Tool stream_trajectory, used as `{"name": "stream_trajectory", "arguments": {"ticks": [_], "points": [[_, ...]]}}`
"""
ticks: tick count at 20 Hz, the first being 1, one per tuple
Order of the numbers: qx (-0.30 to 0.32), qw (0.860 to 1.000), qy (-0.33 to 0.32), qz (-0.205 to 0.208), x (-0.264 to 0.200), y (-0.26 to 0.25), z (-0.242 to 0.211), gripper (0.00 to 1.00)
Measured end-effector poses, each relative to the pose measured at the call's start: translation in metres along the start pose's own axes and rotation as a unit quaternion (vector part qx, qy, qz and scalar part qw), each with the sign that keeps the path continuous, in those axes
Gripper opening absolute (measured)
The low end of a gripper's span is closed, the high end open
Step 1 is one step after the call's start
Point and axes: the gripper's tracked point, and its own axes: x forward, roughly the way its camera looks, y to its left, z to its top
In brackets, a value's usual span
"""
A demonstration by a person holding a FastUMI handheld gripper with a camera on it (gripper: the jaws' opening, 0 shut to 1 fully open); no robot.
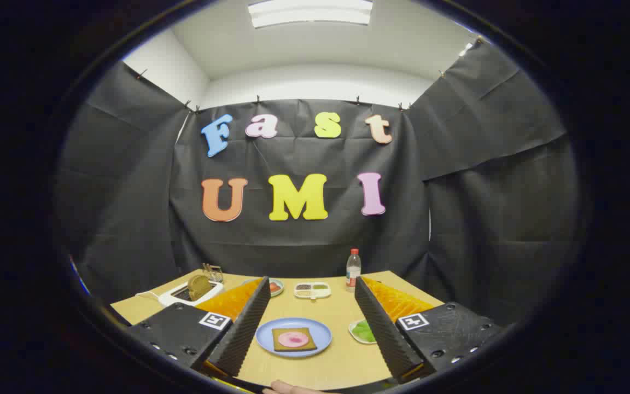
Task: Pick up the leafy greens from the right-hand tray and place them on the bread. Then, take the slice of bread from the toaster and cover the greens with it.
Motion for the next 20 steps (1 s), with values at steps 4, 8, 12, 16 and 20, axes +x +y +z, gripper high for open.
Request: {"name": "stream_trajectory", "arguments": {"ticks": [4,8,12,16,20], "points": [[0.001,1.0,0.01,-0.001,0.003,-0.002,-0.007,0.95],[0.005,1.0,0.017,-0.002,0.006,-0.004,-0.012,0.95],[0.004,1.0,0.022,-0.006,0.009,-0.009,-0.016,0.95],[0.015,0.999,0.044,-0.008,0.033,-0.019,-0.034,0.95],[0.005,0.992,0.107,-0.061,0.086,-0.072,-0.079,0.95]]}}
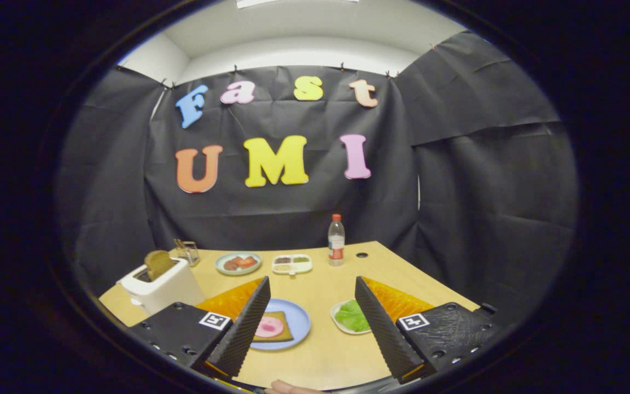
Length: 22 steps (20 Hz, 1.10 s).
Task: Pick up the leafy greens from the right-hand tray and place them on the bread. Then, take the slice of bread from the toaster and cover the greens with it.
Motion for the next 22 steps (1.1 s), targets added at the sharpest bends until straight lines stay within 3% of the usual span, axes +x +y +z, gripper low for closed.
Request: {"name": "stream_trajectory", "arguments": {"ticks": [3,12,17,22], "points": [[-0.009,0.998,0.042,-0.048,0.052,-0.037,-0.029,0.95],[0.0,0.976,0.192,-0.099,0.166,-0.084,-0.122,0.95],[0.0,0.957,0.259,-0.134,0.19,-0.095,-0.163,0.95],[0.068,0.948,0.281,-0.133,0.198,-0.096,-0.175,0.91]]}}
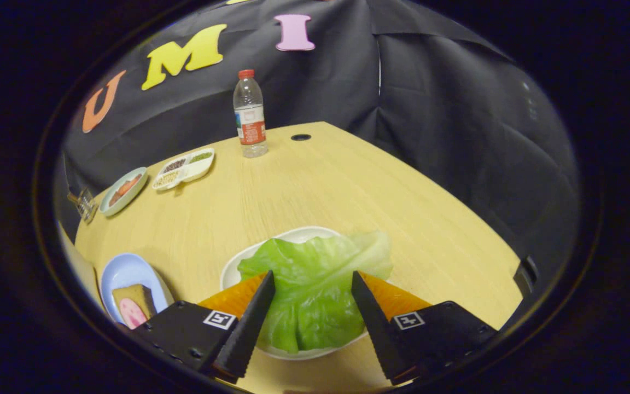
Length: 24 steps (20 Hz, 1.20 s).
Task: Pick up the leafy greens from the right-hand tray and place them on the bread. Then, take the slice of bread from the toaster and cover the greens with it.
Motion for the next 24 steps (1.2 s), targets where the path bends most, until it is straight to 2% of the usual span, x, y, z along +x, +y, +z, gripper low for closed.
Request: {"name": "stream_trajectory", "arguments": {"ticks": [1,2,5,6,8,9,11,19,24], "points": [[-0.003,1.0,0.004,-0.003,0.003,-0.003,-0.001,0.88],[-0.006,1.0,-0.001,-0.001,0.004,-0.002,0.002,0.76],[-0.012,1.0,-0.004,0.013,0.006,0.003,0.005,0.52],[-0.009,1.0,-0.001,0.02,0.006,0.006,0.003,0.5],[-0.015,1.0,0.0,0.021,0.006,0.006,0.005,0.25],[-0.01,1.0,0.006,0.019,0.003,0.006,0.005,0.25],[-0.007,1.0,0.001,0.029,-0.009,0.01,0.01,0.04],[-0.016,0.993,-0.027,0.113,-0.082,0.065,0.026,0.04],[-0.042,0.979,-0.004,0.201,-0.121,0.137,-0.008,0.04]]}}
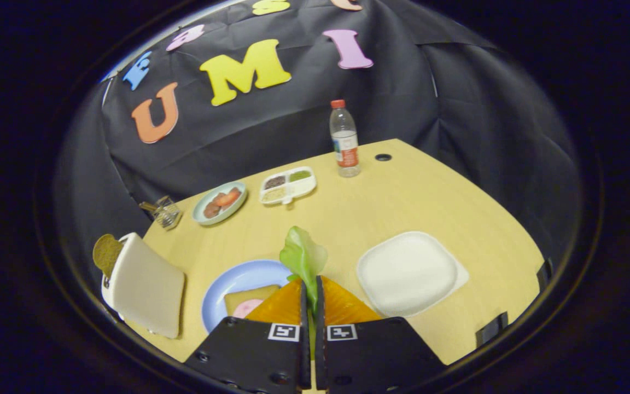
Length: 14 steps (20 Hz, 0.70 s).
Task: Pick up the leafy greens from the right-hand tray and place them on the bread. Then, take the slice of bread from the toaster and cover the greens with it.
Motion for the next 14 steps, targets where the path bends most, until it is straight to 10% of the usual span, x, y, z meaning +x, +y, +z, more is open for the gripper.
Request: {"name": "stream_trajectory", "arguments": {"ticks": [9,14], "points": [[-0.052,0.997,0.039,0.033,0.024,0.076,-0.058,0.04],[-0.1,0.995,0.022,0.012,0.023,0.078,-0.059,0.26]]}}
